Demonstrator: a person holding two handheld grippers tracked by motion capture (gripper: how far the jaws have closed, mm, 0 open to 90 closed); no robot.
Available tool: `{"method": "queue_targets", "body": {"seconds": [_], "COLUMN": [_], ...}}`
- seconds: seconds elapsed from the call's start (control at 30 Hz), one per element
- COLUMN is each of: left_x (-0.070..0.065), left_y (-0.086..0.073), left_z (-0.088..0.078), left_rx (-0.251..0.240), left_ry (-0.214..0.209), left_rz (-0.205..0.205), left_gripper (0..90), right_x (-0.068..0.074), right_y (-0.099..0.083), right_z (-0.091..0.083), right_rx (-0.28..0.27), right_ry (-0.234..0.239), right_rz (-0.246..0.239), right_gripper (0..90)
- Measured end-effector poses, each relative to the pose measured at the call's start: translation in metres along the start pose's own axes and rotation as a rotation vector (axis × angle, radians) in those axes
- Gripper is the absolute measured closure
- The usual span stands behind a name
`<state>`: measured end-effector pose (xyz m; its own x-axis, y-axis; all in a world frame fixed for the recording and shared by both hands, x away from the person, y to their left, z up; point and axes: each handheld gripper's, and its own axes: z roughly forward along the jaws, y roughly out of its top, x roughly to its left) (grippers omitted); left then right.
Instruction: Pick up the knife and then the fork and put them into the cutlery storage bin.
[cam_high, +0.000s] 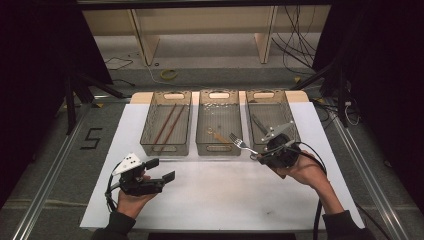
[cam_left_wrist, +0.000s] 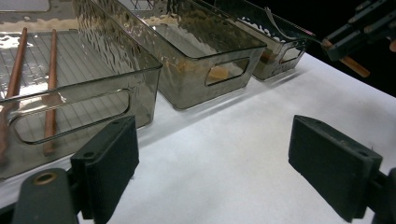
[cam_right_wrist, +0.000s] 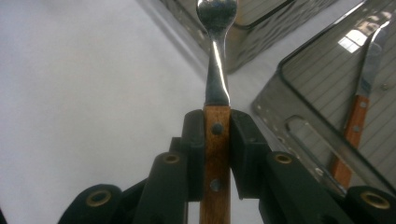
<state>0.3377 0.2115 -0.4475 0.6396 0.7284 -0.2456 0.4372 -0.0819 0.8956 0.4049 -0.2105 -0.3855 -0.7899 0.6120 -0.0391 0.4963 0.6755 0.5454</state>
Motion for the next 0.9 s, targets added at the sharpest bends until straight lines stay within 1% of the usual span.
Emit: {"method": "queue_targets", "body": {"seconds": [0.33,0.53,0.6,0.7,0.73,0.9], "left_x": [0.000,0.000,0.000,0.000,0.000,0.001], "left_y": [0.000,0.000,0.000,0.000,0.000,0.000], "left_z": [0.000,0.000,0.000,0.001,0.001,0.000], "left_rx": [-0.001,-0.002,-0.001,0.000,0.000,-0.002], "left_ry": [0.000,0.000,0.000,-0.001,-0.001,0.001], "left_rz": [0.000,-0.001,0.000,0.001,0.001,-0.002], "left_gripper": [15.8,15.8,15.8,15.7,15.7,15.8], "right_x": [-0.017,-0.029,-0.033,-0.039,-0.041,-0.049], "right_y": [0.010,0.016,0.018,0.021,0.022,0.027], "right_z": [-0.006,-0.014,-0.016,-0.017,-0.017,-0.016], "right_rx": [-0.012,-0.027,-0.028,-0.035,-0.036,-0.033], "right_ry": [-0.032,-0.050,-0.063,-0.074,-0.077,-0.093], "right_rz": [0.038,0.047,0.054,0.077,0.072,0.090], "right_gripper": [77.5,77.6,77.6,77.6,77.5,77.6]}}
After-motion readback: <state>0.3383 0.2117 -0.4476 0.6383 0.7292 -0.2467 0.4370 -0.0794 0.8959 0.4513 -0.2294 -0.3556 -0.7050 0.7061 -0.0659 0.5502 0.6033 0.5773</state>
